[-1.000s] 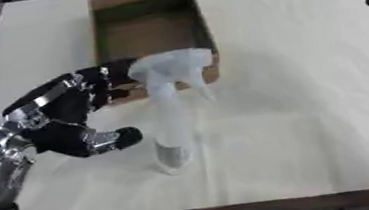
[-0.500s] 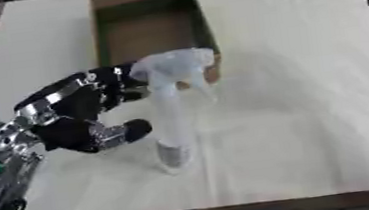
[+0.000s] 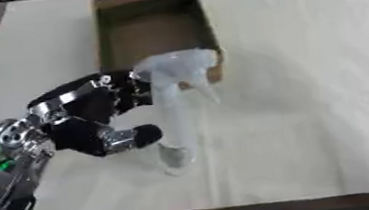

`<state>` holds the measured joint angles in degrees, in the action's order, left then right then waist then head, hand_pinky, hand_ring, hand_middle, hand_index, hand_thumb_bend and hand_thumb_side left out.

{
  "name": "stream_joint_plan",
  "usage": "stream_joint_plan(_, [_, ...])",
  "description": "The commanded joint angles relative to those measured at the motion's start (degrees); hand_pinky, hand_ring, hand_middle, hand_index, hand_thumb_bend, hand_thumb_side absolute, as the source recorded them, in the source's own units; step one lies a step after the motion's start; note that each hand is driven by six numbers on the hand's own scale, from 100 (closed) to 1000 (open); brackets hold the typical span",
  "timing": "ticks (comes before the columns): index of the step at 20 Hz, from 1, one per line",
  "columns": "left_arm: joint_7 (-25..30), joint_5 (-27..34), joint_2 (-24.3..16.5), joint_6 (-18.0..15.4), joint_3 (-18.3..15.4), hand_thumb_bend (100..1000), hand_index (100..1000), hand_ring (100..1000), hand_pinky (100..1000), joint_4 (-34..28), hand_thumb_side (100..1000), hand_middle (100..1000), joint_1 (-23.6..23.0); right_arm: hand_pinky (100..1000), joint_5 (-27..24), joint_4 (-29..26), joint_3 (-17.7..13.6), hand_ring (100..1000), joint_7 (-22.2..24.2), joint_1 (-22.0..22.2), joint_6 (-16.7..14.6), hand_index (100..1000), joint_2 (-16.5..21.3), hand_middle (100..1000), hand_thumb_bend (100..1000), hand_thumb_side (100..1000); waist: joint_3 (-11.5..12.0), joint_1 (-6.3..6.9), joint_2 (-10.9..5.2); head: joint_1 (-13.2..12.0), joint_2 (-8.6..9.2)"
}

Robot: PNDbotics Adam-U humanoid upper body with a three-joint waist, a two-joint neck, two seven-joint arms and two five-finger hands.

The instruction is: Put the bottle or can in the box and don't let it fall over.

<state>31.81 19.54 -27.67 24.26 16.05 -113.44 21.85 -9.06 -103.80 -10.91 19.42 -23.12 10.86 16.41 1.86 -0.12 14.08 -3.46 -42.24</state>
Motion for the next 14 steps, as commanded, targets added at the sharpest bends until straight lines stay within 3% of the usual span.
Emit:
stream_joint_plan(1, [0.83,-0.14,-0.31,0.11,0.05,466,802,1000,1000,-1.15,185,1000,0.99,1000,-0.06,-0.92,-0.18,1000,0.22,-0.68,-0.09,870,1.41,1000,100,581,-0.06,-0.02,-0.58,-0.20,0.29])
stream_joint_plan(14, [0.63,-2.12,0.37,3.02,1.58,469,793,1000,1000,-0.80,201,1000,2.05,1000,-0.19,-0.92,-0.09,1000,0.45,-0.75,-0.14,867,1.31,1000,100,580,-0.13,-0.11,-0.52,-0.51,0.43])
